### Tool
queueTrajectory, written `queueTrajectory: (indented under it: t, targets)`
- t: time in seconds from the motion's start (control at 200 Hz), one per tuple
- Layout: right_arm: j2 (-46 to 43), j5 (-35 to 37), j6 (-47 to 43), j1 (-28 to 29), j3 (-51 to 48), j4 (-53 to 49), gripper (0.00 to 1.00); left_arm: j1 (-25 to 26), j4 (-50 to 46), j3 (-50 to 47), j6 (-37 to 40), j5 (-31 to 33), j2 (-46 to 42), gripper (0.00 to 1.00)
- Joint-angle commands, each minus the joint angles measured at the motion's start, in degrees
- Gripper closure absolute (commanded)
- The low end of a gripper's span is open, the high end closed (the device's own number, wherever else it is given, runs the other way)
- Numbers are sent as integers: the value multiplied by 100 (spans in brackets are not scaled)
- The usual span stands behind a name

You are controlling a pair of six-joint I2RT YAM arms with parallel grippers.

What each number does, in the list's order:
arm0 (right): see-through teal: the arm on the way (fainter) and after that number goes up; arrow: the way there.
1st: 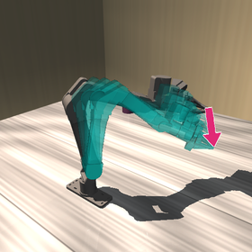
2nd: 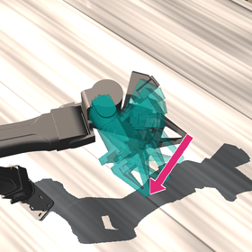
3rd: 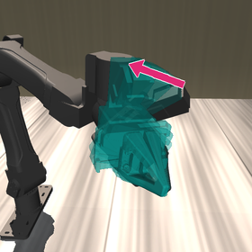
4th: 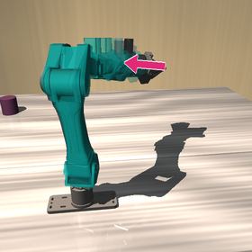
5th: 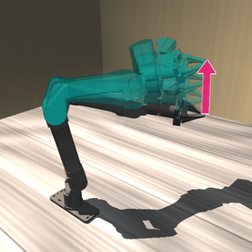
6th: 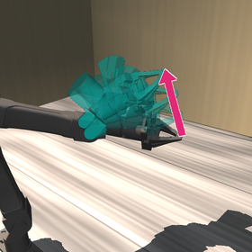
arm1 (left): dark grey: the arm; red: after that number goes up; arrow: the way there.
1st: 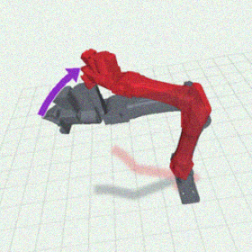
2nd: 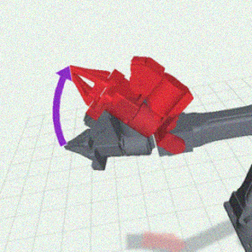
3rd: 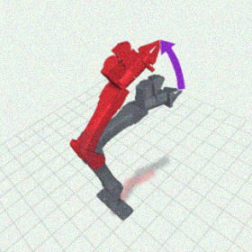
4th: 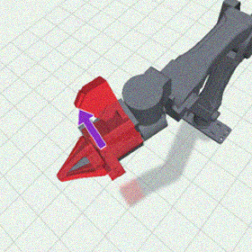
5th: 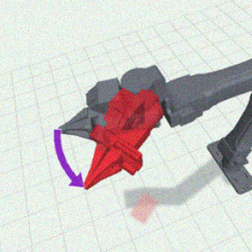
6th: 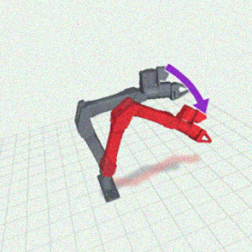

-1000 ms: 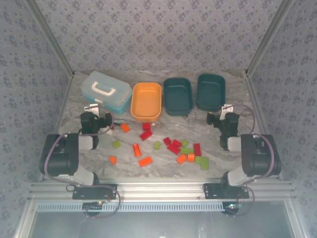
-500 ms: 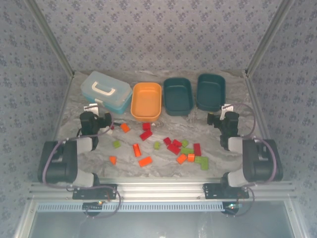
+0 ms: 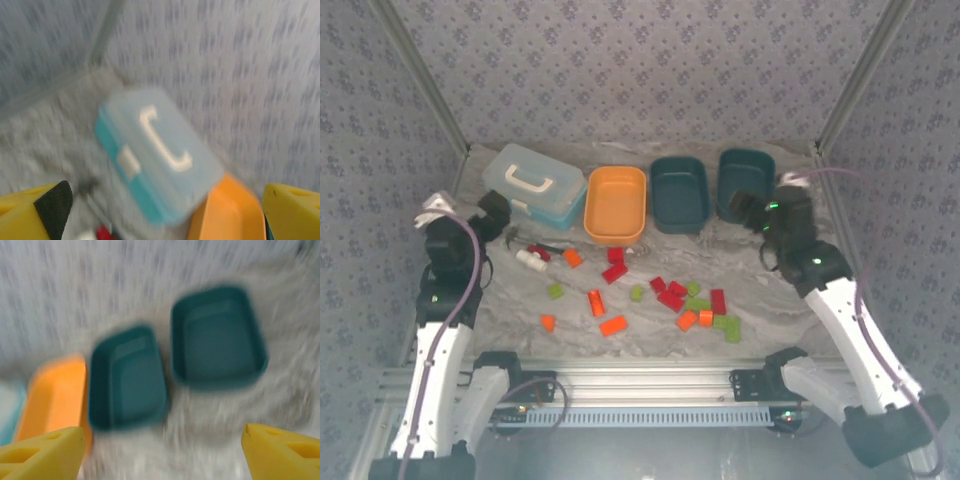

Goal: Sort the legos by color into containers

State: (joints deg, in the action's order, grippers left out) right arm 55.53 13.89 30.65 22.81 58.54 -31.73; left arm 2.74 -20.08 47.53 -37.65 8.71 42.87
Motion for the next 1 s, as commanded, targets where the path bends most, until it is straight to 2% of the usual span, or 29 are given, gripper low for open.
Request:
queueTrajectory:
  t: [0.0,0.05,0.125,0.19,0.255,0.435,0.59,0.854,0.994]
  targets:
    - [191,684,493,873,89,-2313,17,605,-1826,240,-146,-1046,344,1]
    - [316,278,495,1034,-44,-2453,19,1058,-2128,216,-47,-1036,299,1]
    - [518,-187,657,1173,-277,-2534,11,1779,-2287,128,91,-1102,177,1]
    - [617,-522,718,1210,-503,-2468,16,2320,-2448,53,-27,-940,63,1]
    - [587,-681,794,1226,-795,-2344,21,2686,-2431,-108,-233,-959,-65,1]
    - [670,-1042,869,1217,-1447,-1844,23,3539,-1987,-545,-779,-918,-281,1]
    - [954,-1033,899,1184,-1684,-1476,26,3886,-1704,-607,-905,-769,-114,1]
    - [1645,-1343,596,777,-1701,-739,30,4225,-1619,-492,-956,-523,47,1]
    - [2103,-1341,588,712,-1566,-653,40,4331,-1596,-495,-1051,-447,24,1]
